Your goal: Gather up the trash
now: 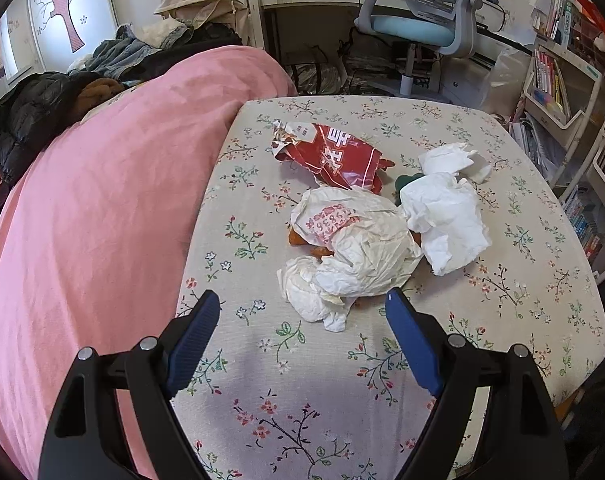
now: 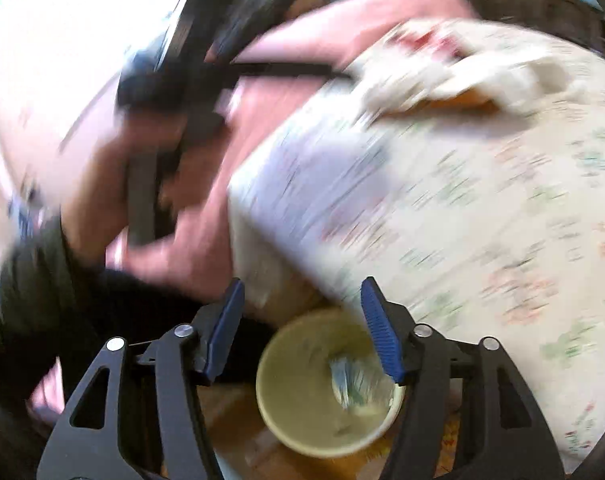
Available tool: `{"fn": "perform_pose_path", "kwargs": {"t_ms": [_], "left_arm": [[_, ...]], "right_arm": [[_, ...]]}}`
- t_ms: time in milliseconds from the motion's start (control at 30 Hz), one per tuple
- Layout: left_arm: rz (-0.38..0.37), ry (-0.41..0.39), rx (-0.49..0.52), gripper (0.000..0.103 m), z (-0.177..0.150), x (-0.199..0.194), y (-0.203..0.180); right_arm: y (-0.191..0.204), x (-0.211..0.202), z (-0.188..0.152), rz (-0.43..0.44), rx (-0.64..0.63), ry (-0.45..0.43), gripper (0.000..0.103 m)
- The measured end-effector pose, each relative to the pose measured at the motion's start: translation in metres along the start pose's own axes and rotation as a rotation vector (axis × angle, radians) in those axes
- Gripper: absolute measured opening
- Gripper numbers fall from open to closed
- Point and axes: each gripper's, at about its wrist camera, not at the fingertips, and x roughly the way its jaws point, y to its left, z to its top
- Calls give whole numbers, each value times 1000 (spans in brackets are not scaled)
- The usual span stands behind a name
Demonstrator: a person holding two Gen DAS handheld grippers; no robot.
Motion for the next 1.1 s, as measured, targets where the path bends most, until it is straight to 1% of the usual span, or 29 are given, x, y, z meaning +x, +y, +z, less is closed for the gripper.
{"fn": "perform_pose_path", "kwargs": {"t_ms": [67, 167, 267, 433, 467, 633, 800, 833, 867, 900, 967, 1000, 1033, 1067, 1100], "left_arm": [[3, -2, 1, 81, 0, -1, 0], [1, -6, 5, 81, 0, -1, -2], [5, -5, 14, 81, -1, 0, -4], [-1, -6, 13, 81, -1, -1, -6], [-2, -5, 14, 81, -1, -1, -7], [-5, 5, 26, 81, -1, 3, -13], [-8, 9, 24, 82, 2, 6, -16], [-6, 9, 27, 82, 2, 7, -16], [-3, 10, 31, 82, 3, 8, -17], [-1, 11, 34, 82, 4, 9, -18], [-1, 16, 33, 82, 5, 12, -18], [-1, 18, 32, 82, 6, 13, -17], [1, 21, 30, 82, 8, 15, -16], [2, 24, 28, 82, 9, 17, -15], [3, 26, 26, 82, 10, 18, -14]], "right_arm": [[-15, -14, 13, -27, 71, -72, 62], [-32, -22, 25, -54, 137, -126, 64], [-41, -27, 45, -66, 177, -163, 68], [-53, -22, 69, -86, 195, -218, 76], [-56, -20, 76, -92, 209, -224, 76], [-65, 15, 107, -159, 235, -212, 77], [-93, 44, 127, -225, 279, -186, 77], [-97, 49, 129, -233, 280, -176, 75], [-101, 55, 131, -236, 280, -164, 60], [-106, 62, 133, -211, 286, -138, 51], [-116, 69, 134, -196, 302, -119, 24], [-118, 69, 134, -186, 304, -118, 18], [-119, 67, 134, -179, 305, -125, 11], [-121, 61, 135, -169, 306, -145, 4], [-122, 54, 135, -161, 308, -165, 3]]}}
